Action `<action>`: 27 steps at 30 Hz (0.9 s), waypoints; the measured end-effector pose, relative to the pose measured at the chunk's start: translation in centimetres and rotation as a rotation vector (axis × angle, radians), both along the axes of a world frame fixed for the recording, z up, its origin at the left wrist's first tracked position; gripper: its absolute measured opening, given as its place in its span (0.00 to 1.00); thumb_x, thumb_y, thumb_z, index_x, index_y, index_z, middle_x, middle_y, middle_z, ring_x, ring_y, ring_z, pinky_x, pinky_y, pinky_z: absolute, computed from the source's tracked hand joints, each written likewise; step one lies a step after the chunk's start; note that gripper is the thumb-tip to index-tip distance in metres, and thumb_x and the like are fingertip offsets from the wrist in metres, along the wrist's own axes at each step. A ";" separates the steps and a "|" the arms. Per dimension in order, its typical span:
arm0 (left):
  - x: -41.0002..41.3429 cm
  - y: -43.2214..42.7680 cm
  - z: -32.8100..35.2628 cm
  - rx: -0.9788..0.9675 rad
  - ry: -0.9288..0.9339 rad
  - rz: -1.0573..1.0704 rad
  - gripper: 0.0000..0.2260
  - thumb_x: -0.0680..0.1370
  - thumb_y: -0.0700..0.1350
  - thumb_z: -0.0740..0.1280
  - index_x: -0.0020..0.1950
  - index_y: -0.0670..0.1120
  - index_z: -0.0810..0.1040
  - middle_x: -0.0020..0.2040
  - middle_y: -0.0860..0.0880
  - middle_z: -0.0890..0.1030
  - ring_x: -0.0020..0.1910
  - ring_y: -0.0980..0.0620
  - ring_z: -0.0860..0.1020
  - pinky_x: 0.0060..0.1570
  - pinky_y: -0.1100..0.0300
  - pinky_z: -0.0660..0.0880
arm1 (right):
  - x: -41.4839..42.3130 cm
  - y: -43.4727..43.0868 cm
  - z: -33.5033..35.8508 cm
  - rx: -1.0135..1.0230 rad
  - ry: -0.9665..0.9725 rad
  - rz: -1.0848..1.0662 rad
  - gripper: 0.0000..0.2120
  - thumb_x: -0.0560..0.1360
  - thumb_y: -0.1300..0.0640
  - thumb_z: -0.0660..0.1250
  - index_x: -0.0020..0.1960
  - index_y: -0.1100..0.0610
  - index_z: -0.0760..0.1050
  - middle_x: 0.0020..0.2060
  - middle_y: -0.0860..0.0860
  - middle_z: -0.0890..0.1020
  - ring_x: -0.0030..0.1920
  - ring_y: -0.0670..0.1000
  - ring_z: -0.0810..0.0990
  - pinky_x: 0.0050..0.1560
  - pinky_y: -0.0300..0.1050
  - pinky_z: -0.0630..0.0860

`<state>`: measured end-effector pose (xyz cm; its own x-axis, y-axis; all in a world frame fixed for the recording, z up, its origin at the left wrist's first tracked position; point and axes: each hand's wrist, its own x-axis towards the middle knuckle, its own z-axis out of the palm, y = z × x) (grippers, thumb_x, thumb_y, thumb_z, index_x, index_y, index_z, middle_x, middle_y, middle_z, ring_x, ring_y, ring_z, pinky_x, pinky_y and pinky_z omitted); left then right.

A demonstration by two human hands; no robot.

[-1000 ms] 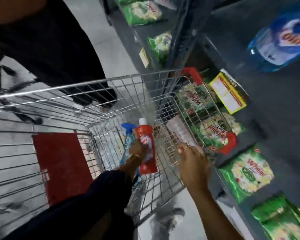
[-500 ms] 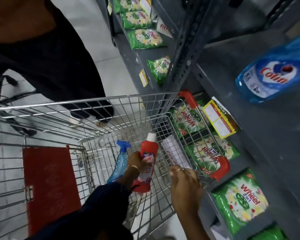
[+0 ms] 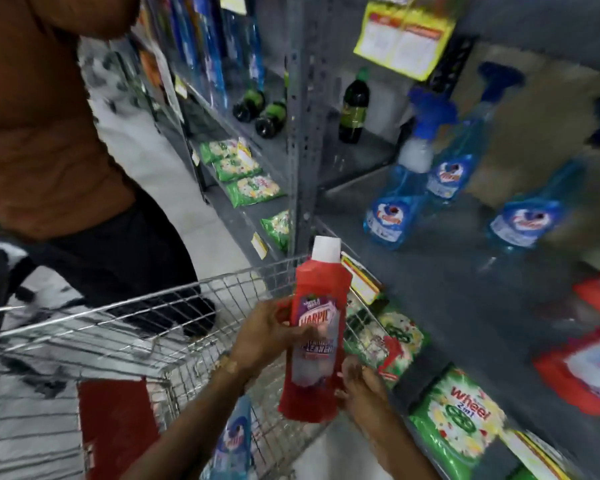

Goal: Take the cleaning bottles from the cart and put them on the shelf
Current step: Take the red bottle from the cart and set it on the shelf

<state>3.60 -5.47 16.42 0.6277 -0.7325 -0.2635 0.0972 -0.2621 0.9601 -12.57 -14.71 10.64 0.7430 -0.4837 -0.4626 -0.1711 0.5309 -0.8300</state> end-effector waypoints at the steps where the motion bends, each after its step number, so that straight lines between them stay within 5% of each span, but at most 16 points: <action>1: -1.2 -0.1 1.5 -0.030 0.022 -0.027 0.14 0.63 0.43 0.79 0.47 0.46 0.84 0.43 0.48 0.88 0.41 0.50 0.85 0.38 0.58 0.82 | -0.9 -0.2 0.8 0.028 -0.003 -0.030 0.38 0.56 0.40 0.76 0.57 0.64 0.76 0.36 0.51 0.87 0.32 0.47 0.84 0.26 0.39 0.78; 4: -4.8 -0.4 4.1 -0.087 0.111 -0.114 0.12 0.68 0.45 0.73 0.49 0.45 0.83 0.42 0.49 0.87 0.40 0.53 0.84 0.37 0.60 0.82 | -4.9 -0.7 2.9 -0.003 -0.028 -0.047 0.30 0.65 0.48 0.69 0.61 0.65 0.73 0.42 0.54 0.86 0.31 0.46 0.82 0.26 0.36 0.75; 6: -7.2 -0.7 4.9 -0.092 0.154 -0.180 0.07 0.75 0.42 0.68 0.51 0.45 0.82 0.39 0.52 0.87 0.38 0.56 0.84 0.34 0.63 0.81 | -8.0 -0.8 4.0 -0.068 -0.036 -0.045 0.22 0.69 0.48 0.68 0.59 0.58 0.77 0.48 0.54 0.86 0.39 0.50 0.84 0.34 0.41 0.79; 11: -13.4 -2.7 6.2 -0.091 0.194 -0.336 0.10 0.77 0.41 0.64 0.56 0.41 0.80 0.43 0.49 0.86 0.43 0.53 0.82 0.43 0.58 0.81 | -15.4 -1.3 6.0 -0.187 -0.039 -0.190 0.10 0.77 0.57 0.61 0.54 0.57 0.79 0.42 0.48 0.87 0.39 0.47 0.82 0.36 0.39 0.79; 16: -19.2 -5.8 7.1 -0.152 0.185 -0.417 0.13 0.77 0.37 0.62 0.60 0.35 0.76 0.54 0.35 0.80 0.50 0.43 0.78 0.55 0.45 0.74 | -20.9 -2.2 6.7 -0.327 -0.041 -0.365 0.10 0.79 0.60 0.59 0.50 0.55 0.79 0.39 0.47 0.86 0.37 0.45 0.80 0.33 0.38 0.77; 21: -24.5 -9.5 8.1 -0.314 0.118 -0.481 0.10 0.77 0.34 0.61 0.56 0.39 0.79 0.44 0.50 0.86 0.44 0.55 0.82 0.43 0.65 0.80 | -25.8 -4.7 7.4 -0.540 -0.072 -0.531 0.09 0.78 0.59 0.62 0.53 0.58 0.79 0.47 0.52 0.86 0.46 0.50 0.82 0.46 0.43 0.79; 25: -28.6 -14.3 9.4 -0.422 0.049 -0.546 0.10 0.78 0.34 0.61 0.57 0.39 0.78 0.54 0.40 0.83 0.52 0.50 0.80 0.56 0.54 0.77 | -28.9 -8.4 9.1 -0.634 -0.135 -0.627 0.12 0.78 0.56 0.62 0.58 0.58 0.78 0.50 0.55 0.85 0.48 0.52 0.82 0.47 0.47 0.80; 27: -30.4 -16.8 9.9 -0.451 0.025 -0.575 0.10 0.78 0.34 0.61 0.55 0.43 0.77 0.56 0.40 0.81 0.52 0.54 0.79 0.56 0.58 0.76 | -30.3 -10.3 9.6 -0.667 -0.139 -0.685 0.10 0.78 0.58 0.61 0.56 0.57 0.78 0.49 0.57 0.83 0.48 0.54 0.79 0.49 0.51 0.77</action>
